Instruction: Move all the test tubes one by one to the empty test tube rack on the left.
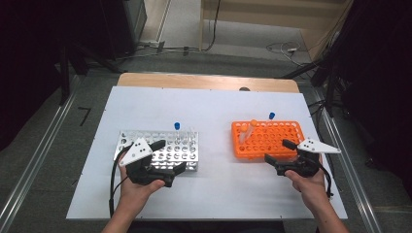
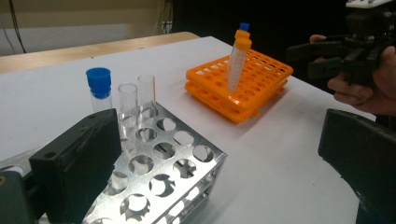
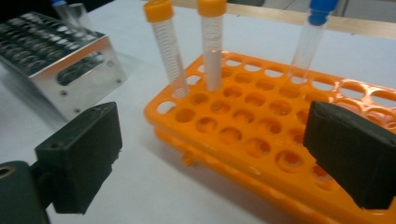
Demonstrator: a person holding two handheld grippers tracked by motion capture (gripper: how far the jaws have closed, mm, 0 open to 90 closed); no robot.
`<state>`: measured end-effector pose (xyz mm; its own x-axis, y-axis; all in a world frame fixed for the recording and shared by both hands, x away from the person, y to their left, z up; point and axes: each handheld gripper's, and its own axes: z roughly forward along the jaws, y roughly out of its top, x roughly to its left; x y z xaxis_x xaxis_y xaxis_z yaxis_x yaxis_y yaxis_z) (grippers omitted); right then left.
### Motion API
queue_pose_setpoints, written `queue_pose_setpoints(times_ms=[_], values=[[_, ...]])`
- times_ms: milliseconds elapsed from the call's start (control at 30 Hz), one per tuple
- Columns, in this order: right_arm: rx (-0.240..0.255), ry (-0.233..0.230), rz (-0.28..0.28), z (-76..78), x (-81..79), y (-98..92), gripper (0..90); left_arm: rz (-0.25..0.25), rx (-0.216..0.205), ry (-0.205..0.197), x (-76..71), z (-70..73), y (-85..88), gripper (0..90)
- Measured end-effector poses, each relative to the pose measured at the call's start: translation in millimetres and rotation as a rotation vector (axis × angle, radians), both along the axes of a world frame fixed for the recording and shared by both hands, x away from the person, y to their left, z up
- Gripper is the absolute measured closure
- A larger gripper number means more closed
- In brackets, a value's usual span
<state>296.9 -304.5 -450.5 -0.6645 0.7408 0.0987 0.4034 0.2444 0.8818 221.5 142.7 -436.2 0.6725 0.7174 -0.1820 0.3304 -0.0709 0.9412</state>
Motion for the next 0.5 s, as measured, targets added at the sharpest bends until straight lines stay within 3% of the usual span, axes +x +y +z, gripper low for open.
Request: queue_pose_setpoints(times_ms=[200, 367, 500], values=[[-0.018, -0.02, -0.125, 1.6, 16.5, 2.8, 18.0, 0.003, -0.001, 0.005, -1.3, -3.1, -0.5, 0.0], [0.016, -0.009, -0.167, -2.3, 33.9, 3.5, 25.2, -0.008, 0.003, 0.01, -1.9, -5.6, -2.0, 0.0], [-0.008, 0.014, -0.198, -9.2, 47.2, 9.2, 29.4, -0.012, -0.004, 0.017, -1.0, -7.1, -2.8, 0.0]])
